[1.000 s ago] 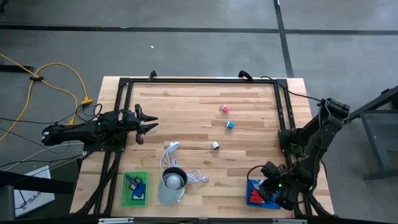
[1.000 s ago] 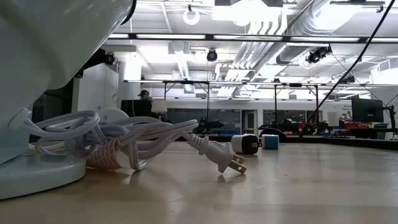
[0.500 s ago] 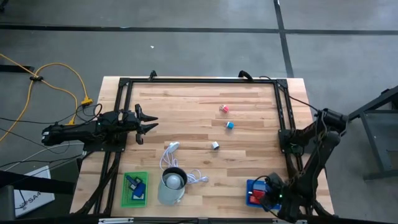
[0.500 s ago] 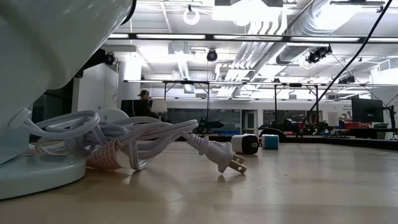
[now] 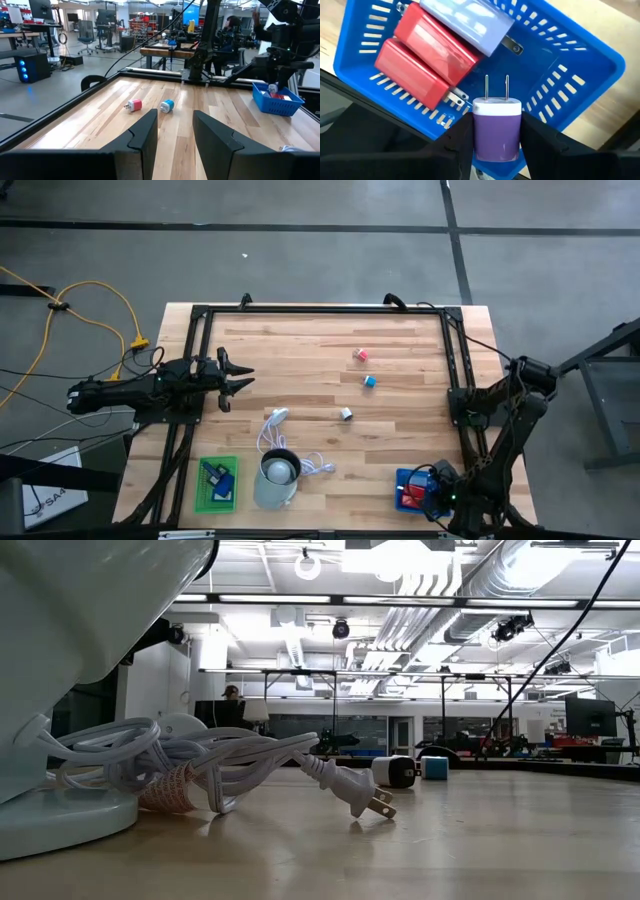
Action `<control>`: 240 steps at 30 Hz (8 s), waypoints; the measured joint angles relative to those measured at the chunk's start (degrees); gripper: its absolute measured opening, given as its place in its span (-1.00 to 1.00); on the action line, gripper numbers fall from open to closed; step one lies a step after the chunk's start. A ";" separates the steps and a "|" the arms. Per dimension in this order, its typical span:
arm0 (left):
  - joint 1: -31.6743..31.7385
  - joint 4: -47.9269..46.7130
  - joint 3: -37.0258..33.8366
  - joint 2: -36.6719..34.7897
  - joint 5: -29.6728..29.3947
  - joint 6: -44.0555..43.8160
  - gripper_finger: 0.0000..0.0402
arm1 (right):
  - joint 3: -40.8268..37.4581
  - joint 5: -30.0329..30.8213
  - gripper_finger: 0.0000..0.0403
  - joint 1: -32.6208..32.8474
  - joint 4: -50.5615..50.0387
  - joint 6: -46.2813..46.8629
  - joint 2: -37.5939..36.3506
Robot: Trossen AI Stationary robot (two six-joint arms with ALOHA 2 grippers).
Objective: Pick & Place Office items
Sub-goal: Put the violet charger adapter into the blue basket, then put the blue charger adapter into the blue basket
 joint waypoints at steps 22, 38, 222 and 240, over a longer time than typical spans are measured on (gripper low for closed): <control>0.00 0.02 -0.01 -0.01 0.00 0.00 -0.40 | 0.00 0.14 -0.08 -0.03 -0.07 -2.34 0.09; 0.01 0.02 -0.01 -0.01 0.00 0.01 -0.40 | 0.00 0.46 -0.11 -0.30 -0.36 -5.55 -0.08; 0.02 0.02 0.00 0.00 0.00 0.00 -0.40 | -2.40 -7.14 -0.11 -79.77 9.27 -116.09 6.03; 0.00 0.02 -0.01 -0.01 0.00 0.02 -0.40 | -2.40 -6.68 -0.33 -79.77 9.52 -116.13 6.03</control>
